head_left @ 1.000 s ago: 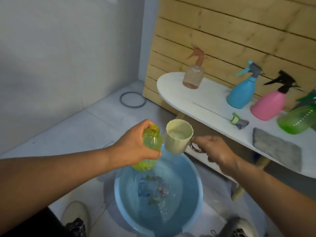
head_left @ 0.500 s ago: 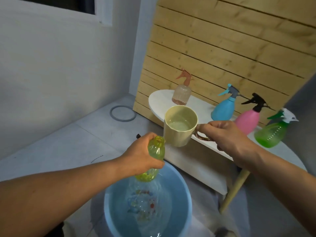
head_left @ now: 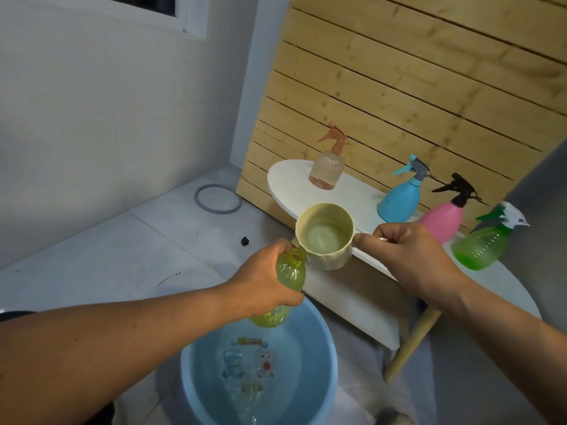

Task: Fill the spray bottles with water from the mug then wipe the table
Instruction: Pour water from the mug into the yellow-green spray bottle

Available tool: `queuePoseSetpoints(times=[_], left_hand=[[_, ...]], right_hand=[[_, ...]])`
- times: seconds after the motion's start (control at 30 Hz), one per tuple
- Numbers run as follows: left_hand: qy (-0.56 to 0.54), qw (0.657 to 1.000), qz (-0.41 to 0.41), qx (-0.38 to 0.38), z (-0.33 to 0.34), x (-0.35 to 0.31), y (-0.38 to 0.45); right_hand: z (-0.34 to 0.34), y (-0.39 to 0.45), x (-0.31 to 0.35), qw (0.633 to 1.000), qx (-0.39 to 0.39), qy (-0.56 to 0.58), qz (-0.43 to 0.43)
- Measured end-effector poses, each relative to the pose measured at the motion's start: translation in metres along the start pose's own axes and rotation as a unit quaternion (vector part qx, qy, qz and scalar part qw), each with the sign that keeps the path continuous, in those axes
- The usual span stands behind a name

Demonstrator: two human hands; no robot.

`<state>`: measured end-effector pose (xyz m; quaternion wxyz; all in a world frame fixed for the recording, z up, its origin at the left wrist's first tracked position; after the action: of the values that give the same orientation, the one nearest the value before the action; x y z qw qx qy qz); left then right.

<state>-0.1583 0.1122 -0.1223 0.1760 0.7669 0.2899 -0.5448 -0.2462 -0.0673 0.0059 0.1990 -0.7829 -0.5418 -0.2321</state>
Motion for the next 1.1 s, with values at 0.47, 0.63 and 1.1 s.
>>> queuePoseSetpoints(times=[0.47,0.63,1.1], left_hand=[[-0.002,1.0,0.0,-0.011,-0.007,0.002,-0.004],[0.005,1.0,0.003,-0.013,-0.007,0.003,-0.004],[0.005,1.0,0.007,-0.007,-0.003,0.004,-0.003]], right_hand=[[0.003,-0.002,0.014,0.998,0.002,-0.058,-0.033],[0.003,-0.002,0.016,0.997,0.0,-0.065,-0.039],[0.001,-0.004,0.02,0.992,-0.032,-0.109,-0.053]])
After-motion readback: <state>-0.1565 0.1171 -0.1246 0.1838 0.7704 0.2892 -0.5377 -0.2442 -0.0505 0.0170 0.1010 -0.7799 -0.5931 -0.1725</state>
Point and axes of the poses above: each hand's wrist, its own y-axis towards the middle knuckle, its own z-axis out of the palm, x = y × z, the point moved 9 cm from there along y, towards the middle knuckle, and after that the axes turned 11 degrees about x, right-handed, at the moved point
